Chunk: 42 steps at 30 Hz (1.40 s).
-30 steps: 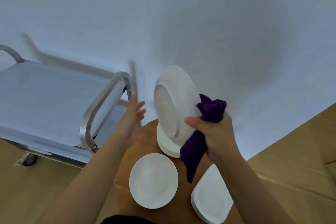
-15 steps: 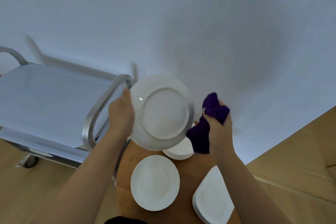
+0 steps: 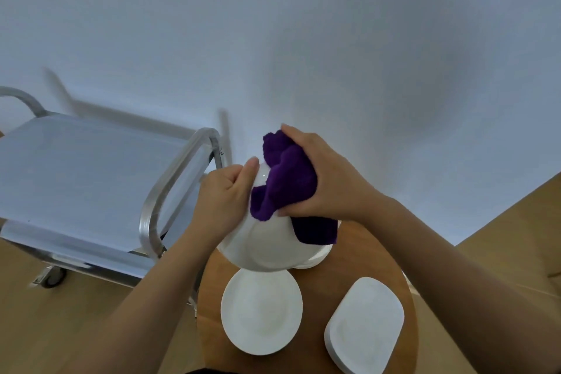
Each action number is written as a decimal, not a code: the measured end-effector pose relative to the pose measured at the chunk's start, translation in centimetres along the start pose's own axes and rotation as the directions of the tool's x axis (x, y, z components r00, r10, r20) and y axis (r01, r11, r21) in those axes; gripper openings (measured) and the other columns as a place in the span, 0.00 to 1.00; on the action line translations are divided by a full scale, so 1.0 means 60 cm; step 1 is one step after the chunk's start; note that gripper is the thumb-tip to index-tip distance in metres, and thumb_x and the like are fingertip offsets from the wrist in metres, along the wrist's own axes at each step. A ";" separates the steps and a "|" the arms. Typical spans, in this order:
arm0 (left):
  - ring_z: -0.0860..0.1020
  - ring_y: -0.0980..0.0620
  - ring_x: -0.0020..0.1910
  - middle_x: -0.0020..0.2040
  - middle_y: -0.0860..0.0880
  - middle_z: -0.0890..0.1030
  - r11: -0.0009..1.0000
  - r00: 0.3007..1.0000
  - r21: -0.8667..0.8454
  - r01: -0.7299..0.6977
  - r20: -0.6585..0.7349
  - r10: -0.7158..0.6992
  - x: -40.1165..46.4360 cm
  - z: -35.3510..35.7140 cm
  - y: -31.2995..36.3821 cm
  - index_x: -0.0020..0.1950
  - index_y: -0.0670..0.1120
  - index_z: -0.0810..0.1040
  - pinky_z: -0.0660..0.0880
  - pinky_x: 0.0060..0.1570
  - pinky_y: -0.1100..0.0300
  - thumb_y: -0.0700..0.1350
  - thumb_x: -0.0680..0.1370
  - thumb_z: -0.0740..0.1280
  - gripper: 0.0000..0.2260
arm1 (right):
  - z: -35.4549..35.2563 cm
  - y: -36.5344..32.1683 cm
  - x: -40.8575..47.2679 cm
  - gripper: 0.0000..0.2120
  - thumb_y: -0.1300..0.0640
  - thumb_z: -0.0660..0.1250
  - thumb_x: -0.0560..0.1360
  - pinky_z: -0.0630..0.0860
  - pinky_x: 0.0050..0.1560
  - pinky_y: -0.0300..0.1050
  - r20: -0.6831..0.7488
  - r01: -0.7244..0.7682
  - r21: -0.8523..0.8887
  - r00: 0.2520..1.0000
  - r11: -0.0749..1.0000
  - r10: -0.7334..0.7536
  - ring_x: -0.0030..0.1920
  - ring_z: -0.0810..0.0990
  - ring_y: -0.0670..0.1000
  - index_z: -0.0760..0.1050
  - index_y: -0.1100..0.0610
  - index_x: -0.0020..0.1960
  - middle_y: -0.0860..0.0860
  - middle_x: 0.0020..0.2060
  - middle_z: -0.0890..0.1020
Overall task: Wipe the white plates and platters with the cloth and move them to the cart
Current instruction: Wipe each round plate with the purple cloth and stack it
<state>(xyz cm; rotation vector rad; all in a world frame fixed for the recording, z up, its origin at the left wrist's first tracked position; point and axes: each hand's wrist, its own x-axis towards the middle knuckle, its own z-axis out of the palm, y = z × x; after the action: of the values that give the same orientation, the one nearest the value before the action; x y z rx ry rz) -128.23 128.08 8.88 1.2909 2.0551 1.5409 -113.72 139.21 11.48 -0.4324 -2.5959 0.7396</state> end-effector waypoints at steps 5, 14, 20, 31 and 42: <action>0.63 0.59 0.20 0.21 0.54 0.65 0.981 0.970 -0.112 0.157 -0.169 -0.175 0.005 -0.019 0.006 0.23 0.47 0.67 0.61 0.21 0.70 0.55 0.79 0.59 0.25 | -0.014 0.026 -0.018 0.47 0.42 0.78 0.55 0.75 0.53 0.33 -0.195 -0.122 0.309 0.963 0.943 0.188 0.59 0.71 0.36 0.56 0.31 0.66 0.28 0.58 0.67; 0.69 0.54 0.27 0.31 0.49 0.70 0.803 0.814 -0.432 0.410 -0.223 -0.536 0.008 0.022 0.002 0.35 0.46 0.70 0.70 0.33 0.59 0.60 0.76 0.60 0.19 | 0.043 0.035 -0.035 0.37 0.45 0.76 0.57 0.78 0.43 0.34 -0.496 -0.133 0.739 0.557 0.660 0.667 0.50 0.76 0.39 0.63 0.41 0.61 0.37 0.52 0.74; 0.70 0.63 0.20 0.20 0.59 0.71 0.641 0.737 -0.623 0.449 -0.148 -0.660 -0.013 0.060 0.033 0.33 0.50 0.69 0.68 0.22 0.65 0.56 0.79 0.57 0.17 | 0.073 0.050 -0.050 0.36 0.49 0.76 0.65 0.76 0.37 0.35 -0.291 -0.155 0.916 0.380 0.370 0.878 0.50 0.77 0.45 0.61 0.50 0.67 0.46 0.55 0.76; 0.84 0.46 0.44 0.48 0.43 0.84 0.387 0.574 -0.450 0.805 0.755 -0.316 0.011 0.004 0.002 0.57 0.43 0.79 0.81 0.40 0.54 0.56 0.72 0.64 0.22 | -0.014 0.096 -0.069 0.34 0.45 0.77 0.56 0.78 0.41 0.41 -0.041 -0.391 0.783 0.743 0.483 0.668 0.48 0.82 0.48 0.71 0.45 0.60 0.47 0.52 0.81; 0.84 0.46 0.45 0.49 0.43 0.84 0.384 0.780 -0.680 0.625 0.530 -0.332 -0.007 0.024 0.026 0.50 0.46 0.82 0.81 0.42 0.52 0.52 0.69 0.65 0.15 | 0.087 0.047 -0.096 0.37 0.43 0.69 0.66 0.75 0.55 0.44 -0.264 -0.300 0.853 0.460 0.428 0.848 0.58 0.75 0.46 0.58 0.44 0.71 0.43 0.61 0.73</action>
<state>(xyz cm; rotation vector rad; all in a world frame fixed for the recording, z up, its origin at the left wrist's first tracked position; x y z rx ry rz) -126.28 128.75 9.57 0.4109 1.0223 1.5404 -110.56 137.00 4.15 -1.2009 -1.1855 1.4284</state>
